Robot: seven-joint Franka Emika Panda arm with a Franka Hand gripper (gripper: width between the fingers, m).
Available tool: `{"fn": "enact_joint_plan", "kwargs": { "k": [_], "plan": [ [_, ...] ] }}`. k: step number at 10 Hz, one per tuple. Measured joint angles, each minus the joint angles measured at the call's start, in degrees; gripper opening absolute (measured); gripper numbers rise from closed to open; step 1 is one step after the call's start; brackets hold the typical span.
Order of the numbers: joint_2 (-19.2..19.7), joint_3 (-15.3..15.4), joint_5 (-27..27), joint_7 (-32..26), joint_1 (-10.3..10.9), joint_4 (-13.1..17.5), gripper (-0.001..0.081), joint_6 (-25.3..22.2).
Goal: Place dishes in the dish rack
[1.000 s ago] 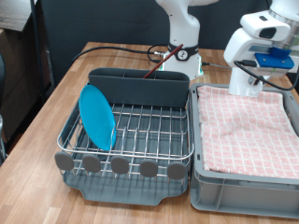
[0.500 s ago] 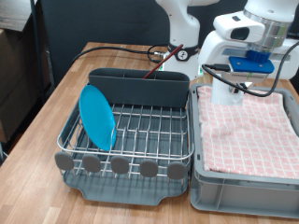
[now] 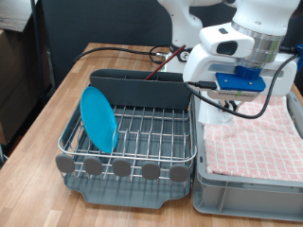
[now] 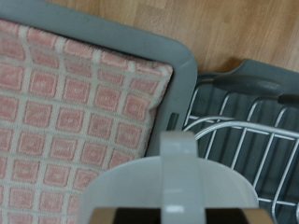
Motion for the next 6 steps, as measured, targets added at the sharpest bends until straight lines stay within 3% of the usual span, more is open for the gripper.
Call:
{"fn": "enact_joint_plan", "kwargs": {
  "k": [3, 6],
  "plan": [
    [2.45, -0.5, 0.0, -0.75, -0.02, 4.61, 0.0072, -2.58],
    [3.99, -1.54, -1.05, -0.79, -0.03, 6.77, 0.0072, -1.62]
  ]
}}
